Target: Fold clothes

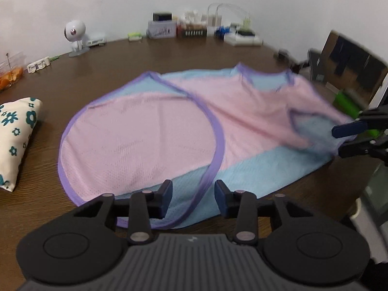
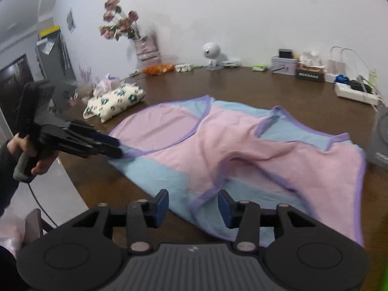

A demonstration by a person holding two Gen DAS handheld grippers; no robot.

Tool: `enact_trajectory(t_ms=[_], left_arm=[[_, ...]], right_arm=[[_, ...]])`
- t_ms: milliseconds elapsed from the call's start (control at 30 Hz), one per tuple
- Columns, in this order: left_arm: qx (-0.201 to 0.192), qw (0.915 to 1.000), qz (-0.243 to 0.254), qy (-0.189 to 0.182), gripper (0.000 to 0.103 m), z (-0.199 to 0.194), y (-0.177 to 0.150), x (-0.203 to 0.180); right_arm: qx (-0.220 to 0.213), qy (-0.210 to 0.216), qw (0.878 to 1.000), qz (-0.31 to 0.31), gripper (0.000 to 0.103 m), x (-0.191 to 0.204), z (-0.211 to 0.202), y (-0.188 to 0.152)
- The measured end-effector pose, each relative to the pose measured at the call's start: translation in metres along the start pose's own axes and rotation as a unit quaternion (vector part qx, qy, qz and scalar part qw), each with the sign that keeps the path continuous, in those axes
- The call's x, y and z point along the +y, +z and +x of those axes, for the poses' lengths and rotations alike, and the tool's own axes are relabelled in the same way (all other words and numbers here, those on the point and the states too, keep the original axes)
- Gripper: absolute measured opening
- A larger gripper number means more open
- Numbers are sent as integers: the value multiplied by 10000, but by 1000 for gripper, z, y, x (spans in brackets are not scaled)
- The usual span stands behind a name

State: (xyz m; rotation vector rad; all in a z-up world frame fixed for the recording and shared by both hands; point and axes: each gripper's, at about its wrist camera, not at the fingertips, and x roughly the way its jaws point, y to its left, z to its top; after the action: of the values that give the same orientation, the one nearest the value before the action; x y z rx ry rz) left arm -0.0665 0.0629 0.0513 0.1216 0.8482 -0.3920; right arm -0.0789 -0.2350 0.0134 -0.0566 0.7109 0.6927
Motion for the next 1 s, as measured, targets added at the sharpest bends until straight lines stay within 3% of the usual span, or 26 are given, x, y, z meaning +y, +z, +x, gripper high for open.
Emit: enact_trajectory(t_ms=[67,100,133,200,267,433,500,567,600,633,733,867,1000], left_arm=[[-87,9995,-274,-107,35,1,-4,8],[-119,9991,-376,-163,30,0,-5,11],[-115,9989,-411,-201,19,-2,-7,14],[-87,9988,-449,-201,5,-5,-9,15],[-49,9988,-451,-182,2,-8,-12,13],[88,9990,-429,-51,2,-17,-18,5],[77,9993,-358,-48,4,-19,-18,4],[-38,9995,-304,-38,9,-23,-15,2],[-84,9995,-290,-69,16,-25,-12,0],[-128,9995,-266,-114,24,-24,-9,-2],[-93,9998,-94,-173,32,-17,-5,-11],[-32,9997,-169,-201,32,-6,-9,-14],[-186,9960,-786,-392,32,-3,-10,-3]], right_arm=[[135,-102,9999,-26,37,2,13,-4],[181,-171,9997,15,37,1,18,-7],[204,-232,9995,50,37,0,22,-10],[123,-276,9995,122,22,-5,22,-14],[105,-208,9994,260,5,-10,19,-13],[165,-362,9989,238,8,-13,11,-12],[388,-510,9978,159,22,-13,12,-13],[292,-525,9982,62,28,-11,8,-10],[164,-514,9985,52,30,-11,4,-5],[26,-506,9987,75,31,-11,2,3],[-247,-540,9982,-20,35,-12,14,42],[-169,-487,9975,-483,35,-2,77,110],[473,-449,9950,-760,33,4,174,168]])
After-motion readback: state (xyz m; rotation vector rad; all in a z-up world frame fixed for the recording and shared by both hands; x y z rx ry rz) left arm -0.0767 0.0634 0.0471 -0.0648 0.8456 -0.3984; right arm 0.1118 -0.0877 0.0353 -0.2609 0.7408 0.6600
